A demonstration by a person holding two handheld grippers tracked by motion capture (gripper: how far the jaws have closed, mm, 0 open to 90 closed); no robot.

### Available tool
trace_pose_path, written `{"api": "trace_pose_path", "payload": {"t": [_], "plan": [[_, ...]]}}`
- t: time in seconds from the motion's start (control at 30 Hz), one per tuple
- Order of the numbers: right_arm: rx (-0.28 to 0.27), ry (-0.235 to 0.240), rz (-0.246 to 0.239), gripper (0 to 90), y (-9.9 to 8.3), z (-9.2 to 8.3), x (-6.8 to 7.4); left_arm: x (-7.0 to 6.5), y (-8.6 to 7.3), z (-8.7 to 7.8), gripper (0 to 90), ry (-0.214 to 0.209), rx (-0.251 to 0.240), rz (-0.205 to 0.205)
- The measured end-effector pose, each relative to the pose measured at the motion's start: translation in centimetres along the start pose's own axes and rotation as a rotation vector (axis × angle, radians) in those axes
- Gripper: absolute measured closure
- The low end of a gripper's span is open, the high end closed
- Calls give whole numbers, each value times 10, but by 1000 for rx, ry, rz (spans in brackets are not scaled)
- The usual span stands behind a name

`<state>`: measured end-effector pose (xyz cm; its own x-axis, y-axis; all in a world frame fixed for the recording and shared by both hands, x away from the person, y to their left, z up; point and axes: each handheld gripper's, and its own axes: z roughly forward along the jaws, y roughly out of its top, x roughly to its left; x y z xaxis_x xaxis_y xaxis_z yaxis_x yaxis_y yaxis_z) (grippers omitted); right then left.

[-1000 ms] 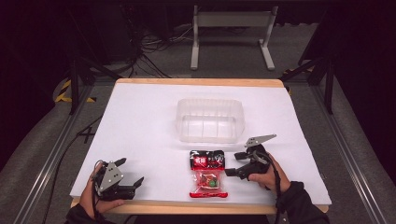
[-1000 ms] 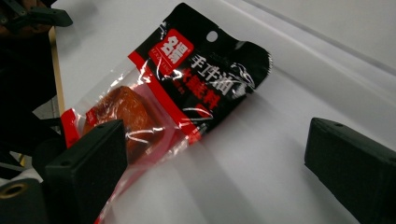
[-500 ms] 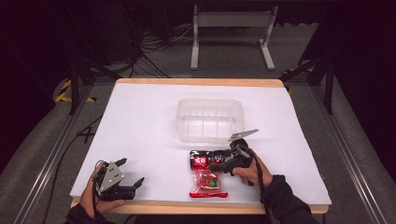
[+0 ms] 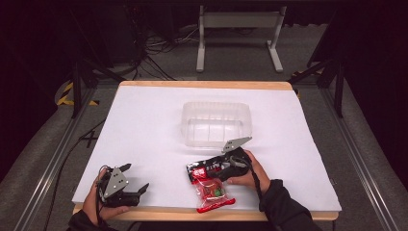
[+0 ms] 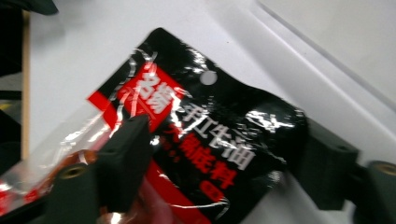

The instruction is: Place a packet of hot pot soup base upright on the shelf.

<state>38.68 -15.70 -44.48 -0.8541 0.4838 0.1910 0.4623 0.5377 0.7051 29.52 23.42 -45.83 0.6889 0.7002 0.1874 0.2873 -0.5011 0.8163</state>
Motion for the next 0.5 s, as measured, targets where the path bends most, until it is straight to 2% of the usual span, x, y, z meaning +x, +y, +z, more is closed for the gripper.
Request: {"api": "trace_pose_path", "payload": {"t": [0.1,0.13,0.2,0.27,0.3,0.37,0.5], "plan": [[7,-42,-30,443,1,0,2,0,0,0,114,3,4,1],[7,-42,-30,443,1,0,2,0,-1,0,114,3,6,1],[1,-58,-61,545,1,1,4,1,-1,0,114,2,6,1],[0,-37,-66,606,0,1,5,1,-1,0,114,3,9,2],[2,-13,-59,695,0,1,4,1,-1,0,114,3,9,2],[6,46,-46,812,-2,1,3,1,-1,0,114,-2,7,-2],[-4,81,-40,880,-2,-1,3,2,-1,-1,114,1,7,-5]]}}
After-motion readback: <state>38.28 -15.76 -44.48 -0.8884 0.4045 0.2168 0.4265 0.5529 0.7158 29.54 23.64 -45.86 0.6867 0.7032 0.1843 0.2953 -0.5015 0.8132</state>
